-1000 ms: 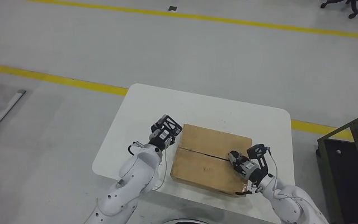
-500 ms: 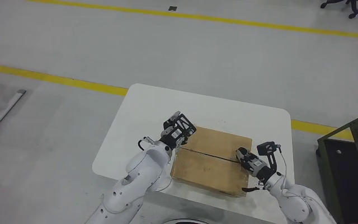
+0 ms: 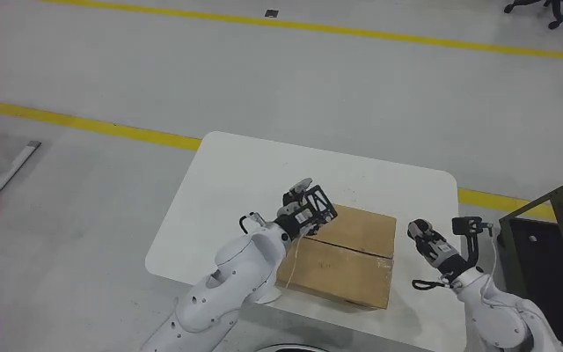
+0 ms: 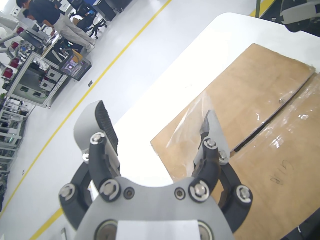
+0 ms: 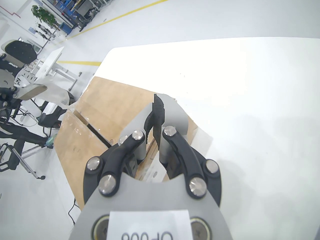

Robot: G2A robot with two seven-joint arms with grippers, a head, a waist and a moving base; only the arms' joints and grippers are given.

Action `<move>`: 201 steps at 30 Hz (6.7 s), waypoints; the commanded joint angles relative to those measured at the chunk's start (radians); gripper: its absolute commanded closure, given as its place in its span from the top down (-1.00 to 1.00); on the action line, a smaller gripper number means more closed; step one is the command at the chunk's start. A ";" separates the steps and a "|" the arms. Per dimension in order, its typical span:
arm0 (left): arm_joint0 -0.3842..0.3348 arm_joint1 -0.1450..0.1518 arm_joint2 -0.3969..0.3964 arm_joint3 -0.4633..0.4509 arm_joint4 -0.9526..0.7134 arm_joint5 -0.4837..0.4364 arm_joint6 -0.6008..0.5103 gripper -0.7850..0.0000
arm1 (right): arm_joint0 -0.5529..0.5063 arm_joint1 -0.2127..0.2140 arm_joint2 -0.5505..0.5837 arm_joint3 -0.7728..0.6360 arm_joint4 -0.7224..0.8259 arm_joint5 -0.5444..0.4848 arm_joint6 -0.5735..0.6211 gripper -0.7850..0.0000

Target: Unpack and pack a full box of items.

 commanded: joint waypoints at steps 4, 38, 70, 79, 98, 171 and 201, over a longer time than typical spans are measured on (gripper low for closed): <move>-0.016 -0.012 0.035 -0.005 0.006 -0.020 0.021 1.00 | -0.010 0.002 0.037 0.005 0.023 0.000 0.001 -1.00; 0.162 -0.007 -0.315 -0.180 -0.466 -0.028 -0.353 1.00 | -0.036 0.016 0.154 -0.066 0.417 -0.019 0.299 1.00; 0.116 0.020 -0.318 0.107 -0.712 0.004 -0.573 1.00 | 0.056 0.050 0.076 -0.118 0.764 0.177 0.784 1.00; 0.085 0.022 -0.297 0.162 -0.686 0.030 -0.561 1.00 | 0.118 0.056 -0.039 -0.103 0.665 0.239 0.770 0.35; 0.072 0.031 -0.285 0.174 -0.694 0.038 -0.549 1.00 | 0.127 0.081 0.039 -0.021 0.672 0.295 0.810 1.00; 0.048 0.061 -0.253 0.182 -0.720 0.060 -0.533 1.00 | 0.089 0.124 -0.008 -0.087 0.698 0.198 0.822 -1.00; 0.051 0.071 -0.244 0.179 -0.724 0.073 -0.526 1.00 | -0.068 0.127 0.048 -0.253 0.036 -0.370 0.385 -1.00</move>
